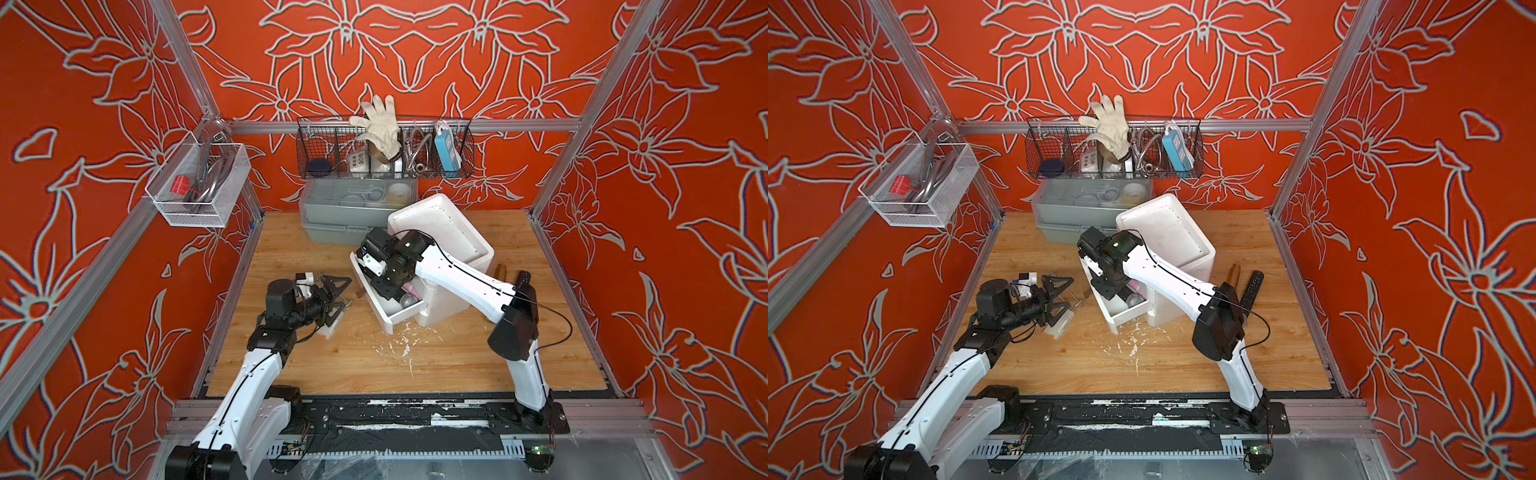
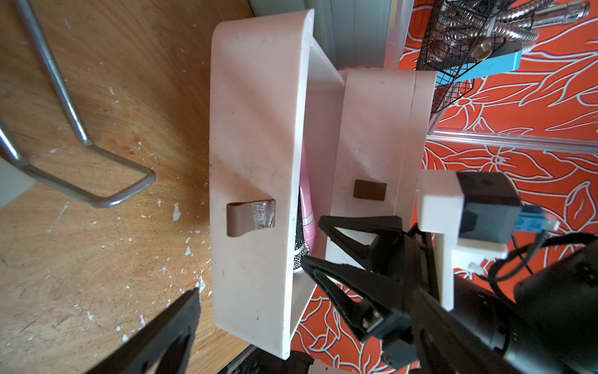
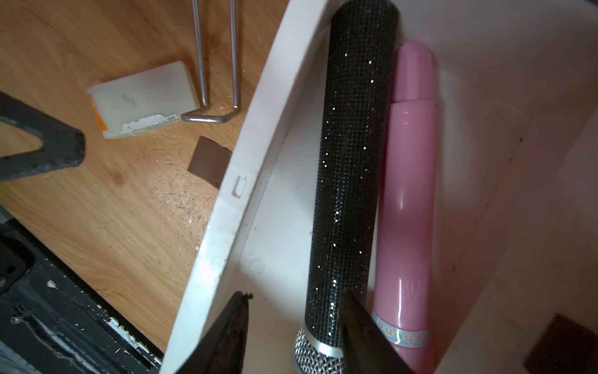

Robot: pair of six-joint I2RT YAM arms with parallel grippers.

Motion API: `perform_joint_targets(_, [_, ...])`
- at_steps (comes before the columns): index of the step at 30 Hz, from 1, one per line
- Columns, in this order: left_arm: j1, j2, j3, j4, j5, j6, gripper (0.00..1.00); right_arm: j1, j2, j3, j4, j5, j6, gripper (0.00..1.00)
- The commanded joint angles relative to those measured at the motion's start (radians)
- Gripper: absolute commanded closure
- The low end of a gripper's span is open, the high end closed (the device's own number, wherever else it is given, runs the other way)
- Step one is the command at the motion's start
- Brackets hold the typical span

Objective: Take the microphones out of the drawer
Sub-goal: Pick up the microphone from the drawer.

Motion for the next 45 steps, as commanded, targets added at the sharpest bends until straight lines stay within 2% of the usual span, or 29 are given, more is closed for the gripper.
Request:
perform_joint_targets(1, [0.004,-0.019,-0.005,0.025,0.016,0.002,0.00,-0.010,0.037,0.046,-0.066,0.067,-0.029,0.51])
perform_joint_targets(26, [0.005,-0.017,-0.013,0.046,0.015,-0.013,0.00,-0.028,0.186,0.070,-0.077,0.079,-0.072,0.49])
perform_joint_targets(29, [0.005,-0.017,-0.013,0.048,0.013,-0.014,0.00,-0.027,0.189,0.071,-0.075,0.076,-0.071,0.59])
perform_joint_targets(33, [0.005,-0.016,-0.012,0.049,0.013,-0.014,0.00,-0.027,0.178,0.080,-0.070,0.067,-0.063,0.80])
perform_joint_targets(36, [0.004,-0.014,-0.011,0.049,0.014,-0.016,0.00,-0.029,0.165,0.113,-0.080,0.059,-0.054,0.88])
perform_joint_targets(45, [0.003,-0.002,0.004,0.050,0.016,-0.014,0.00,-0.046,0.091,0.243,-0.111,0.009,-0.011,0.95])
